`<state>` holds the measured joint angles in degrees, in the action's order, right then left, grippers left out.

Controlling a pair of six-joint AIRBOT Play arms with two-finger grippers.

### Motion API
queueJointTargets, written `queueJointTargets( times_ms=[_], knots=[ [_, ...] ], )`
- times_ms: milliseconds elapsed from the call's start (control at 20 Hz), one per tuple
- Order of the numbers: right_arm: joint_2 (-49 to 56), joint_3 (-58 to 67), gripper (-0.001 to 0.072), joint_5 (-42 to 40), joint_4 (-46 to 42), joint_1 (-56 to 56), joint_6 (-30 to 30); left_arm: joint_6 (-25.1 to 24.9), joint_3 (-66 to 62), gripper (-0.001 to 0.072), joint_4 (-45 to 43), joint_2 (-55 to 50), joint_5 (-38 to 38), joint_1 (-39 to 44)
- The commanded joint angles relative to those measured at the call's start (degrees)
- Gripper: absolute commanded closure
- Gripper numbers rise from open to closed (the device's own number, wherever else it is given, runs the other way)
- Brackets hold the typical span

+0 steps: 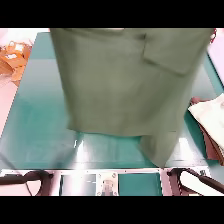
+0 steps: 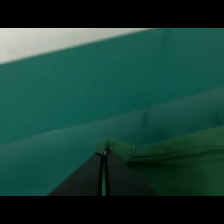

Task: Fold the shirts.

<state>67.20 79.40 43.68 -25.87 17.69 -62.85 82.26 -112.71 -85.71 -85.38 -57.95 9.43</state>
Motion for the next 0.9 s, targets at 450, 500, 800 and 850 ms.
queueJointTargets(
  times_ms=[450,500,800,850],
  knots=[
    [27.12,-4.76,0.0477,1.99,-1.51,0.0,0.52,-0.24,-1.18,0.004,15.98,-26.71,1.11,-0.02],
    [26.58,-4.15,0.0534,5.77,-1.9,2.03,0.52,-0.26,-2.4,0.0043,13.42,-26.08,-2.1,-0.02],
    [18.16,-5.51,0.069,23.91,-10.84,13.09,-4.46,-3.32,-4.28,0.0687,1.81,-19.8,-19.34,-0.02],
    [15.74,-6.97,0.0691,24.46,-14.49,14.01,-5.25,-3.26,-3.19,0.0687,1.9,-18.47,-21.35,-0.02]
  ],
)
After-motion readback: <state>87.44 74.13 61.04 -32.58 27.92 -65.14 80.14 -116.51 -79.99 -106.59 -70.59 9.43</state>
